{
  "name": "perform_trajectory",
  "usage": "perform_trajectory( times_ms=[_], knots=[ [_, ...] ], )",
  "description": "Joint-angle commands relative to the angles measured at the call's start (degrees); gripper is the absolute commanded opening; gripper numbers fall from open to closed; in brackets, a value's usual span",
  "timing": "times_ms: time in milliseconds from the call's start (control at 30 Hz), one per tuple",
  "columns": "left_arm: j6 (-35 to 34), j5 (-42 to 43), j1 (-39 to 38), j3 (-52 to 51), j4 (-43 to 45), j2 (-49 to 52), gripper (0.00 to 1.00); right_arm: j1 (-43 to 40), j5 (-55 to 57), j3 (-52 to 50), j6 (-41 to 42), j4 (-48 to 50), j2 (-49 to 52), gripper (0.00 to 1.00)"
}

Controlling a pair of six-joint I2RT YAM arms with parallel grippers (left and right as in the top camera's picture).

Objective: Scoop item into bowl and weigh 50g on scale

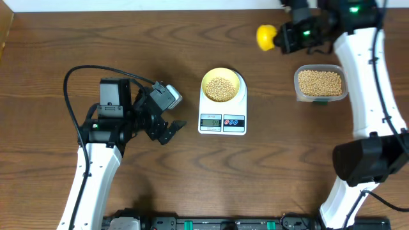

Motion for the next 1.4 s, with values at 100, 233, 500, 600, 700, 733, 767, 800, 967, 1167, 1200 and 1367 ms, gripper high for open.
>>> perform_trajectory(
  times_ms=[100, 233, 500, 600, 700, 733, 767, 800, 967, 1167, 1200, 1367],
  knots=[
    [-0.72, 0.33, -0.11, 0.98, -0.09, 0.13, 0.97, 7.52, 0.7, -4.72, -3.17, 3.17, -0.37, 0.01],
    [-0.72, 0.33, -0.13, 0.98, -0.07, 0.15, 0.98, 10.54, 2.25, -7.3, -3.15, 4.35, -0.37, 0.01],
    [-0.72, 0.33, -0.11, 0.98, -0.07, 0.15, 0.97, 16.06, 8.37, -8.66, -5.38, 5.66, -0.37, 0.01],
    [-0.72, 0.33, -0.13, 0.98, -0.07, 0.15, 0.98, 17.29, 11.45, -9.44, -5.77, 6.03, -0.37, 0.01],
    [-0.72, 0.33, -0.13, 0.98, -0.07, 0.15, 0.98, 17.59, 11.45, -10.97, -5.81, 6.27, -0.37, 0.01],
    [-0.72, 0.33, -0.11, 0.98, -0.07, 0.15, 0.98, 17.68, 11.45, -11.58, -6.03, 6.43, -0.37, 0.01],
    [-0.72, 0.33, -0.13, 0.98, -0.07, 0.13, 0.97, 17.97, 11.47, -12.63, -6.19, 6.71, -0.37, 0.01],
    [-0.72, 0.33, -0.13, 0.98, -0.07, 0.13, 0.97, 18.08, 11.47, -13.16, -6.19, 7.06, -0.37, 0.01],
    [-0.7, 0.33, -0.13, 0.98, -0.07, 0.15, 0.97, 18.82, 11.32, -15.34, -6.19, 9.6, -0.37, 0.01],
    [-0.72, 0.33, -0.13, 0.98, -0.07, 0.13, 0.97, 19.41, 12.22, -18.1, -6.99, 12.61, -0.37, 0.01],
    [-0.72, 0.33, -0.11, 0.98, -0.07, 0.15, 0.98, 19.54, 12.39, -18.34, -7.02, 12.83, -0.37, 0.01],
    [-0.72, 0.33, -0.13, 0.98, -0.07, 0.15, 0.98, 19.89, 12.85, -19.87, -6.99, 13.9, -0.37, 0.01]
  ],
)
